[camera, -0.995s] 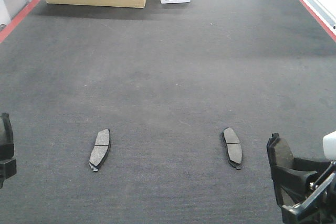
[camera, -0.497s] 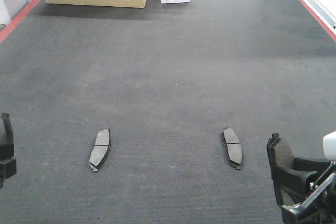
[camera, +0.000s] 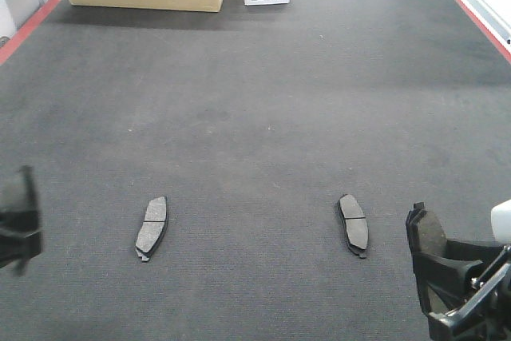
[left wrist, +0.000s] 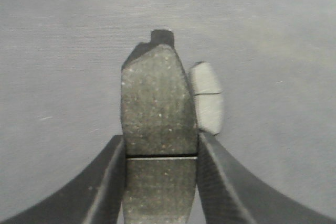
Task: Move and align brake pads A on conveyor
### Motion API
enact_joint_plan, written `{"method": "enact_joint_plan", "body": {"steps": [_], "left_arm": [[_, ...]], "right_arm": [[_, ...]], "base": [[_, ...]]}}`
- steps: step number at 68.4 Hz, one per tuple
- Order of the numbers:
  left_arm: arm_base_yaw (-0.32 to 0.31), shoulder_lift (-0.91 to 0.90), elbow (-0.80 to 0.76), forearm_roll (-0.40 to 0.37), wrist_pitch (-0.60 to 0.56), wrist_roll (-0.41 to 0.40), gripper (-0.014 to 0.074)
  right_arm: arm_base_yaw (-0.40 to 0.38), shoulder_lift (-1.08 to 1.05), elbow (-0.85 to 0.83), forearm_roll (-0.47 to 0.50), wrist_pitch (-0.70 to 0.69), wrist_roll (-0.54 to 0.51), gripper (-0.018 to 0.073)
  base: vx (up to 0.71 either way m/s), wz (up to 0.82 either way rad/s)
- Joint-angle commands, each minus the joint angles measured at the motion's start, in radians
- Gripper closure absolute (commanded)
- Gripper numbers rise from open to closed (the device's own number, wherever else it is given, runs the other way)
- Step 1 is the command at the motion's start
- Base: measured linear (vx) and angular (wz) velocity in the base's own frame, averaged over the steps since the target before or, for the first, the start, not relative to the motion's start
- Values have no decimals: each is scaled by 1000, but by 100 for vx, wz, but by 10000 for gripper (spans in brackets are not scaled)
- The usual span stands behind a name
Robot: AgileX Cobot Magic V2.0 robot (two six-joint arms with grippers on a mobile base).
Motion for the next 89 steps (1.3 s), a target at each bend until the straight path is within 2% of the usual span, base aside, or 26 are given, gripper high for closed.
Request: {"method": "enact_joint_plan", "body": {"steps": [1,7,12,24,30,37,49,64,72,89], "left_arm": [[-35,56,-40,-141,-147,101,582],[-98,138,-78,-244,-159,182,573],[-162,214,-123,-283,-166,215,573],[-306,400,-263,-286,-212,212,565],[-337,494,-326,-288,-221,168,561],[-345,603,-388,-287,-236,115,556],[-345,780,-478,-291,-204,94,555],[-345,918,-549,-294,-172,-52,549],[-345,939,-555,-295,-142,-58,542],[-345,969,-554,-294,-159,-58,527]], "right_arm": [[-4,-6,-28,-3,-81,-12,565],[-4,-6,-28,-3,-81,-12,565],[-4,-6,-28,-3,-81,-12,565],[-4,-6,-28,-3,-84,-12,565],[-4,-6,-28,-3,-84,-12,565],[-4,-6,-28,-3,-84,-12,565],[-4,-6,-28,-3,-84,-12,565],[-4,-6,-28,-3,-84,-12,565],[-4,-6,-28,-3,-84,-12,565],[-4,-6,-28,-3,-82,-12,565]], "base": [[0,0],[0,0],[0,0],[0,0],[0,0],[0,0],[0,0],[0,0],[0,0],[0,0]]}}
